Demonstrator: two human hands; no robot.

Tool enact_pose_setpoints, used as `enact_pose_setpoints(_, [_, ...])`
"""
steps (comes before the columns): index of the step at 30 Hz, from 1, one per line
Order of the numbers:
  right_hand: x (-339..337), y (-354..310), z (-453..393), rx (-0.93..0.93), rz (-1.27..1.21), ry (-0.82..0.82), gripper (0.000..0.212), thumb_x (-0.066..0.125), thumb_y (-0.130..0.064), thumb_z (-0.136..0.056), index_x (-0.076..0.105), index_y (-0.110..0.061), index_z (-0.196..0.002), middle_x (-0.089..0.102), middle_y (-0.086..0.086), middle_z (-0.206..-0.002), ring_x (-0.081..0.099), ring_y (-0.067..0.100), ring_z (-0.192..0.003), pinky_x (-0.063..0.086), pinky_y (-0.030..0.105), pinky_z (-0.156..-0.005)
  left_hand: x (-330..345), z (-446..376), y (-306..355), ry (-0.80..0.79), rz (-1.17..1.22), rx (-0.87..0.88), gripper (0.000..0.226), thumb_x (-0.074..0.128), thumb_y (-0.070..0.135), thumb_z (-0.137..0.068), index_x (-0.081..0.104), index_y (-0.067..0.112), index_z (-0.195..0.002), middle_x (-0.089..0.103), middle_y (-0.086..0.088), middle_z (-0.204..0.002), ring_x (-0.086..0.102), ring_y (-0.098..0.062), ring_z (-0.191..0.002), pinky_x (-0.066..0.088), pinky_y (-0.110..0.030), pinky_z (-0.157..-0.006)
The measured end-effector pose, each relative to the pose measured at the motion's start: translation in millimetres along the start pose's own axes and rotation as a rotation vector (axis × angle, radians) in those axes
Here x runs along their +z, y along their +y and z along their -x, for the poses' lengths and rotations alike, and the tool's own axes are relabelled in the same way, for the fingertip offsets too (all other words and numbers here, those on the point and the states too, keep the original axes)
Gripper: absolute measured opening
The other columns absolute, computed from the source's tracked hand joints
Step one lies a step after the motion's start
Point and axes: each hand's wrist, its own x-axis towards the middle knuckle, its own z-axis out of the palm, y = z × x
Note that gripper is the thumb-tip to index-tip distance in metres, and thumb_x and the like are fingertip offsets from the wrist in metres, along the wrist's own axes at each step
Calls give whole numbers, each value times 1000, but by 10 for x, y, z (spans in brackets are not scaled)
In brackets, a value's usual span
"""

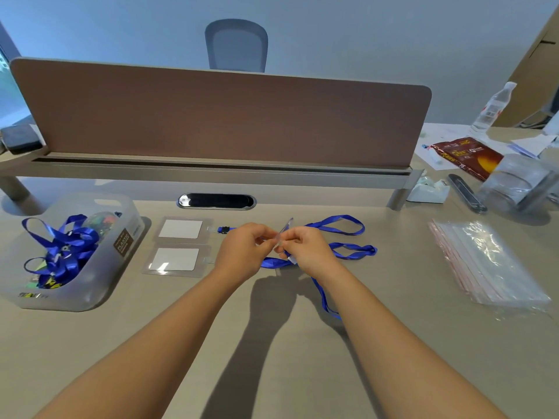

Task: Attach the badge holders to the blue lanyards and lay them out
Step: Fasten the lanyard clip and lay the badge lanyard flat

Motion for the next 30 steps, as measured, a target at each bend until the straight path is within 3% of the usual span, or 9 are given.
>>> enact_pose_setpoints(5, [49, -15, -11, -20, 52, -22, 25, 38, -5, -94, 60, 2, -104, 52, -5, -67, 50, 2, -61, 42, 12, -59, 1, 19, -13, 57, -27, -11, 13, 56, 16, -84, 65, 8, -87, 68, -12, -95, 55, -17, -77, 49, -37, -76])
enact_pose_setpoints(9, [62, -51, 4, -43, 40, -20, 26, 35, -2, -93, 61, 0, -96, 50, -3, -64, 48, 6, -60, 41, 14, -58, -10, 10, -11, 87, -28, -15, 12, 56, 16, -83, 62, 5, -82, 66, -13, -91, 54, -20, -76, 48, -40, -74])
enact_pose_setpoints(15, [58, -63, -8, -45, 17, -18, 25, 36, -6, -95, 59, 0, -102, 52, -4, -67, 50, 5, -61, 44, 14, -59, -51, -13, -1, 38, 2, 24, 14, 56, 17, -83, 59, 4, -85, 58, -5, -85, 52, -17, -81, 44, -33, -75])
enact_pose_setpoints(19, [16, -96, -10, -75, -103, -25, 29, 38, -2, -94, 56, -14, -74, 52, -5, -68, 48, 7, -60, 45, 8, -49, -133, 56, -84, -15, 47, 102, 30, 66, 19, -76, 56, 10, -103, 56, -1, -101, 49, -13, -95, 40, -30, -85])
enact_pose_setpoints(22, [25, -101, -24, -75, -128, -31, 27, 42, -4, -93, 56, -16, -74, 50, -2, -68, 46, 9, -56, 43, 16, -52, -118, 72, -185, -12, -59, 134, 35, 63, 14, -78, 52, 13, -111, 58, -5, -114, 51, -17, -102, 38, -28, -86])
enact_pose_setpoints(25, [62, -60, -34, -43, -128, -42, 21, 44, -5, -92, 55, -14, -77, 51, -1, -68, 47, 9, -52, 40, 12, -43, -127, 88, -263, 89, -111, 184, 17, 51, 5, -84, 59, 6, -98, 65, -14, -102, 56, -27, -94, 39, -27, -77])
enact_pose_setpoints(27, [152, -28, -41, 13, -102, -85, 20, 48, -10, -91, 52, -19, -73, 54, -1, -70, 49, 9, -51, 39, 14, -43, -189, 109, -414, 175, -147, 208, 20, 44, 8, -81, 62, 3, -89, 67, -18, -89, 54, -21, -83, 36, -22, -68])
enact_pose_setpoints(30, [225, 40, -25, 69, -48, -135, 14, 56, -16, -87, 53, -18, -74, 56, 0, -69, 48, 12, -52, 38, 21, -49, -254, 144, -642, 230, -240, 259, 29, 38, 14, -77, 64, 4, -85, 68, -18, -78, 47, -16, -77, 39, -26, -66])
